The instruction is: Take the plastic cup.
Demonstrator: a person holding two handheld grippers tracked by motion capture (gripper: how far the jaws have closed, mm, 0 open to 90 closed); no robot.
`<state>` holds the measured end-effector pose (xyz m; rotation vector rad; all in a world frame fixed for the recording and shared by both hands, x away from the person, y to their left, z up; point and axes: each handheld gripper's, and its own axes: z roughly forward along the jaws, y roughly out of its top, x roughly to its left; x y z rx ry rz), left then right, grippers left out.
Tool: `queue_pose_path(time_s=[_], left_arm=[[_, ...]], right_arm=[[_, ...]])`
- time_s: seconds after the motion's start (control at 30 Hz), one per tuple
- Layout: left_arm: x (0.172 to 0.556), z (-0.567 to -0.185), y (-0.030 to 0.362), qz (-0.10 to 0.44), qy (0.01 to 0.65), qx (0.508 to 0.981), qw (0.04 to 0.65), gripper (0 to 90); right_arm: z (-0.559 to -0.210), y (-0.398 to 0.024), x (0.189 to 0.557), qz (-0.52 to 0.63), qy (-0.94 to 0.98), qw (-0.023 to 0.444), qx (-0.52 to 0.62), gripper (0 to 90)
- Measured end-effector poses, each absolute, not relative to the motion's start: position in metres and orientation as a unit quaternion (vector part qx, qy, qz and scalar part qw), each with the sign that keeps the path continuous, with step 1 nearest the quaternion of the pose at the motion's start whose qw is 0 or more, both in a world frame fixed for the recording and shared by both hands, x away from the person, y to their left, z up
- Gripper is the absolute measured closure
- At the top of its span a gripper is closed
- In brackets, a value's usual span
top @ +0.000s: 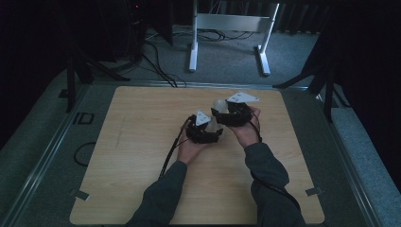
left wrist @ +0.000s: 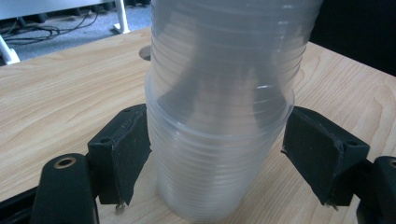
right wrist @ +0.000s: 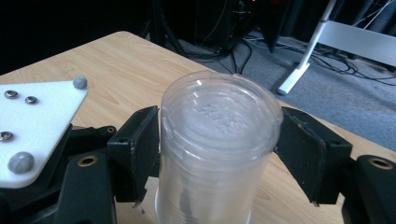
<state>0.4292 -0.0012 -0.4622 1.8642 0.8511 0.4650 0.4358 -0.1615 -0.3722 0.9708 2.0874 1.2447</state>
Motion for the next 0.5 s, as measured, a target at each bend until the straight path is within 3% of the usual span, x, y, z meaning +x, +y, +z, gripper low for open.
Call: queue_pose_path(time_s=[0.5], left_arm=[[0.4309,-0.4623,-0.0034,0.199,0.351,0.768,0.498,22.6]], right_arm=[[-0.369,-0.16,0.4372,0.46,0.771,0.255,0.358,39.1]])
